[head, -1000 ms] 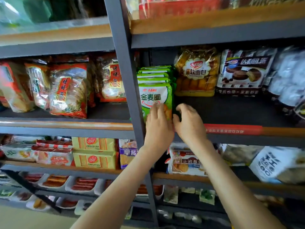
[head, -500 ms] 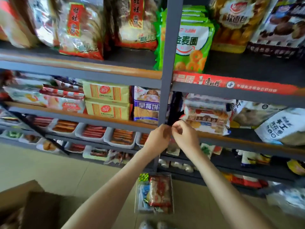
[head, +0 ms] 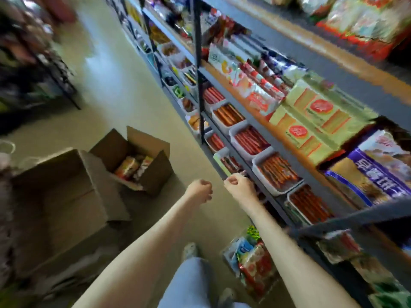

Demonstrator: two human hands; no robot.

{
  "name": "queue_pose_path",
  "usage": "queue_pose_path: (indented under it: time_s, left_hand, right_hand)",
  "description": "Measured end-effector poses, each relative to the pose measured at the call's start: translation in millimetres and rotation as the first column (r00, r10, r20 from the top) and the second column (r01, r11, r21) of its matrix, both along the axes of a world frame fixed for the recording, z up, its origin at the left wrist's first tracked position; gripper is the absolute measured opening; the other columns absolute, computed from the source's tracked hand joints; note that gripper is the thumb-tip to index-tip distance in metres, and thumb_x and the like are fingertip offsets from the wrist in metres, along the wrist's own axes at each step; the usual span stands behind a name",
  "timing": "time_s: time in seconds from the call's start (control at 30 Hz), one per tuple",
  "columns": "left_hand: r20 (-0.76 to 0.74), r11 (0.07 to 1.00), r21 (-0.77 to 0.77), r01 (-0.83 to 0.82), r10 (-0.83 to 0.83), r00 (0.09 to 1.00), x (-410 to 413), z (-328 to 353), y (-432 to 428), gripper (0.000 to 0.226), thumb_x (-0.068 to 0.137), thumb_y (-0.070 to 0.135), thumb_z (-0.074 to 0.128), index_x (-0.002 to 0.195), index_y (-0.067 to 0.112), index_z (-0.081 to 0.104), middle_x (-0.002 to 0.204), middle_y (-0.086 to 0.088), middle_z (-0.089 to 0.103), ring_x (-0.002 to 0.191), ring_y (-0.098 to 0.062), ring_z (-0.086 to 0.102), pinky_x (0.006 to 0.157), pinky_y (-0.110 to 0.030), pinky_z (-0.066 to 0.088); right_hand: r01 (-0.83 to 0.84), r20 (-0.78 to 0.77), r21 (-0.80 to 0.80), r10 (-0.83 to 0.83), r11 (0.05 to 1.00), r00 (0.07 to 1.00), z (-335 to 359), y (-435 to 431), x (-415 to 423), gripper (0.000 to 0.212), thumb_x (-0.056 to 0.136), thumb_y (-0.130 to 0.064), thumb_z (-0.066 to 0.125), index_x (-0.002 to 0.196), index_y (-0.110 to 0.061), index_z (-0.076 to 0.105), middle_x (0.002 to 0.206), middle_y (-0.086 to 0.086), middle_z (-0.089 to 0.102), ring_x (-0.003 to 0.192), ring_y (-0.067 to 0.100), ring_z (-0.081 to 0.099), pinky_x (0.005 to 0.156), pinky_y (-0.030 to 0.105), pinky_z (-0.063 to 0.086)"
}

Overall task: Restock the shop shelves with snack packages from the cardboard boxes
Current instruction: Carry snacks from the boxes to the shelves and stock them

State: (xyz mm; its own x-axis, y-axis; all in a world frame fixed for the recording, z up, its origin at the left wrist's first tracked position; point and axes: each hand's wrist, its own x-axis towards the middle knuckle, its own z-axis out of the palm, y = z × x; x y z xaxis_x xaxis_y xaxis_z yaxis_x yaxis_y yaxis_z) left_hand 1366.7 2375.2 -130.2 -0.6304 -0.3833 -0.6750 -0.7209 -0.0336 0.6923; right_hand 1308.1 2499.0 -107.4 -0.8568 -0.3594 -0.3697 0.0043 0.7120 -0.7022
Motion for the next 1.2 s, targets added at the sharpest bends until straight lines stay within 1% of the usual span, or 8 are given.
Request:
queue_pose_path:
  time_s: [0.07,0.23,0.37,0.43,0.57,0.8,1.07,1.2]
  left_hand:
    - [0.024,0.996,-0.009,-0.088,0.088,0.996,5,-12,-40,0.017,0.097,0.008,0.044,0.085,0.009,0.056,0.086,-0.013,0.059,0.074,-0.025,0.058,0.064,-0.028,0.045]
    - [0.134,0.968,-0.001,-0.25,0.248,0.96,18,-47,-153,0.028,0.094,0.005,0.043,0.072,0.018,0.052,0.079,-0.008,0.055,0.065,-0.019,0.055,0.056,-0.024,0.045]
    - [0.225,0.943,-0.057,-0.327,0.331,0.916,23,-74,-260,0.017,0.091,0.016,0.046,0.093,0.015,0.063,0.091,-0.009,0.066,0.087,-0.026,0.067,0.07,-0.033,0.054]
    - [0.255,0.934,-0.085,-0.346,0.356,0.899,22,-84,-307,0.023,0.087,0.019,0.049,0.103,0.012,0.065,0.09,-0.009,0.068,0.082,-0.024,0.067,0.064,-0.03,0.053]
    - [0.263,0.897,-0.179,-0.403,0.439,0.859,5,-89,-378,0.019,0.088,0.016,0.048,0.102,0.011,0.061,0.092,-0.008,0.067,0.089,-0.024,0.065,0.083,-0.037,0.056]
    - [0.326,0.85,-0.132,-0.51,0.523,0.788,-40,-136,-445,0.025,0.096,0.021,0.045,0.119,0.013,0.051,0.099,-0.007,0.062,0.09,-0.021,0.063,0.085,-0.039,0.056]
    - [0.434,0.618,-0.069,-0.784,0.726,0.534,-79,-258,-499,0.034,0.093,0.021,0.048,0.127,0.016,0.046,0.115,-0.01,0.062,0.097,-0.025,0.065,0.084,-0.037,0.057]
    - [0.501,0.561,-0.086,-0.824,0.739,0.45,-94,-349,-526,0.042,0.091,0.023,0.048,0.132,0.017,0.044,0.12,-0.011,0.062,0.106,-0.031,0.063,0.093,-0.043,0.053]
  right_hand:
    - [-0.097,0.02,0.003,0.097,0.995,0.995,-7,-47,-1,0.018,0.089,-0.022,0.061,0.099,-0.008,0.067,0.098,0.008,0.069,0.096,0.024,0.062,0.075,0.026,0.04]
    - [-0.228,0.098,0.003,0.227,0.974,0.969,-34,-157,-17,0.011,0.09,-0.023,0.06,0.095,-0.013,0.062,0.091,0.001,0.063,0.087,0.015,0.055,0.071,0.021,0.037]
    - [-0.293,0.192,0.073,0.275,0.953,0.942,-59,-248,-43,0.017,0.093,-0.027,0.057,0.105,-0.014,0.058,0.099,0.001,0.061,0.091,0.015,0.054,0.073,0.023,0.04]
    - [-0.3,0.223,0.103,0.271,0.948,0.936,-69,-291,-56,0.017,0.093,-0.028,0.057,0.105,-0.015,0.057,0.103,0.003,0.062,0.092,0.015,0.055,0.075,0.024,0.042]
    - [-0.33,0.283,0.153,0.279,0.932,0.918,-86,-361,-86,0.016,0.093,-0.027,0.057,0.105,-0.017,0.054,0.101,0.0,0.057,0.091,0.015,0.052,0.072,0.024,0.042]
    - [-0.417,0.355,0.236,0.321,0.878,0.878,-142,-442,-159,0.025,0.091,-0.022,0.059,0.112,-0.008,0.056,0.108,0.006,0.061,0.097,0.019,0.055,0.084,0.029,0.044]
    - [-0.63,0.44,0.264,0.49,0.73,0.752,-256,-544,-222,0.039,0.09,-0.018,0.062,0.125,-0.006,0.051,0.121,0.011,0.059,0.11,0.024,0.055,0.093,0.031,0.042]
    - [-0.682,0.435,0.225,0.555,0.696,0.71,-344,-598,-232,0.047,0.088,-0.018,0.064,0.131,-0.009,0.046,0.113,0.006,0.054,0.095,0.016,0.052,0.081,0.024,0.042]
